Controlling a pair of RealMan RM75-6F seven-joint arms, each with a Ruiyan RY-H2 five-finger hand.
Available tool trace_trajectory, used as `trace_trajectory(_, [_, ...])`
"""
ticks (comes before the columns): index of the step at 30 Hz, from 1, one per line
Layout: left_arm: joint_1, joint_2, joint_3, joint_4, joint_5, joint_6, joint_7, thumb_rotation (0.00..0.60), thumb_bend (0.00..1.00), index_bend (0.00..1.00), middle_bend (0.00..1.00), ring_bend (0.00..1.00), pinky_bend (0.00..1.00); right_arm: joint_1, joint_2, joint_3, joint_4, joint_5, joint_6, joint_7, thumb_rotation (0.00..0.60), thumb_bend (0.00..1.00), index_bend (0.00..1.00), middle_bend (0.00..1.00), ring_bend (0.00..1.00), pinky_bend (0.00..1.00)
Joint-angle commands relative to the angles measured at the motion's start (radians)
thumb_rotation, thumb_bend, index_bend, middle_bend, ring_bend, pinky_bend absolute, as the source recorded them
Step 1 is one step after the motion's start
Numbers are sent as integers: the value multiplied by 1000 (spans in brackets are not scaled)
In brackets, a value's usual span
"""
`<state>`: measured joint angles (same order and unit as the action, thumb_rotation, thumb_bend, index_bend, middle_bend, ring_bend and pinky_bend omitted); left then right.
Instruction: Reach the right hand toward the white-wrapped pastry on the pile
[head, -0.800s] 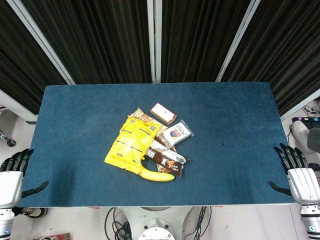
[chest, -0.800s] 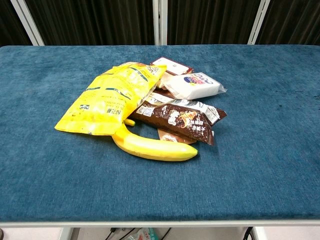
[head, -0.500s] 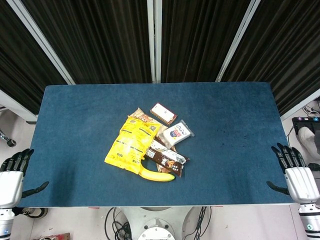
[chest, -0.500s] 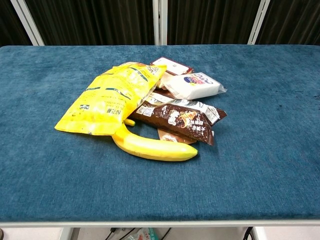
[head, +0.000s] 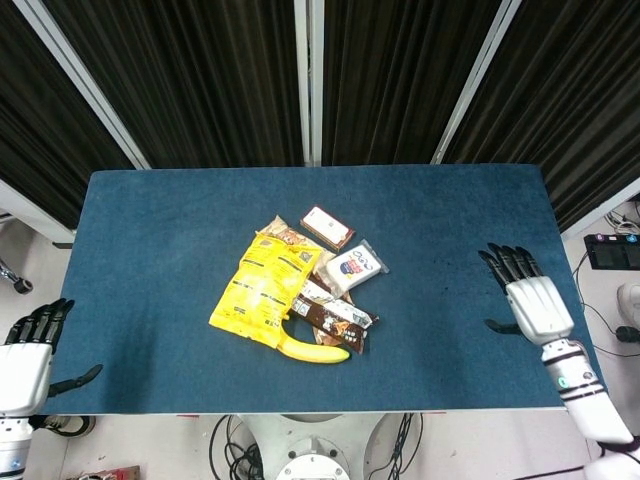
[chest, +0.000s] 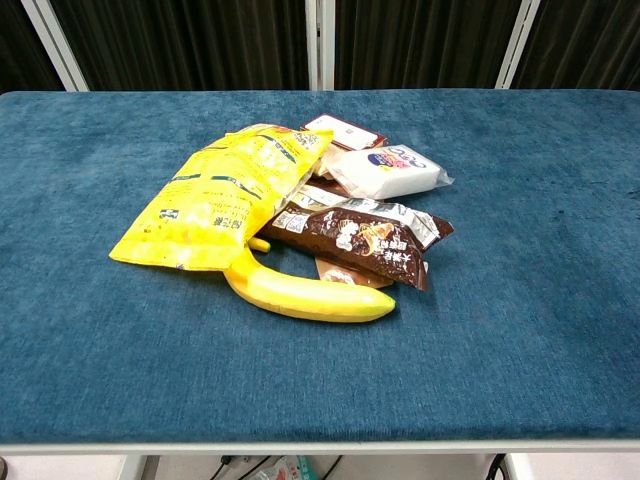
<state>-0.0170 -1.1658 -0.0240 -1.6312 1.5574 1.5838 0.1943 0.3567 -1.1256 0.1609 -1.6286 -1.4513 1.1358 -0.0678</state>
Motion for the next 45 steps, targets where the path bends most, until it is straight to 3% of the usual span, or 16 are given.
trace_trajectory(1, [-1,0,1,1,1,-2,3,434,73,107,94,108,211,153,-70,91,2,149,-161,-135,600,24,0,0,0,0])
trace_trajectory(4, [-3,2,0,3,-3,-7,5,432,74,107,94,108,211,241,-132,118,38,241,-241,-223,600,26,0,0,0,0])
trace_trajectory(9, [0,-2,2,13,-7,-7,-9,430,74,106,93,107,211,367,-251,119,141,364,-349,-326,600,26,0,0,0,0])
trace_trajectory(20, [8,-17,8,35,-6,0,-36,431,74,106,93,108,211,501,-460,98,321,515,-399,-376,600,44,0,0,0,0])
trace_trajectory(33, [22,-7,10,56,-14,10,-60,435,73,107,93,108,211,538,-574,68,471,439,-402,-279,600,135,17,60,1,0])
trace_trajectory(39, [28,3,7,56,-22,15,-66,435,73,106,94,108,210,554,-607,69,517,404,-406,-234,600,196,145,153,83,7])
trace_trajectory(45, [30,6,7,59,-25,14,-72,432,74,107,94,108,211,563,-626,62,545,378,-409,-207,600,290,343,294,217,78])
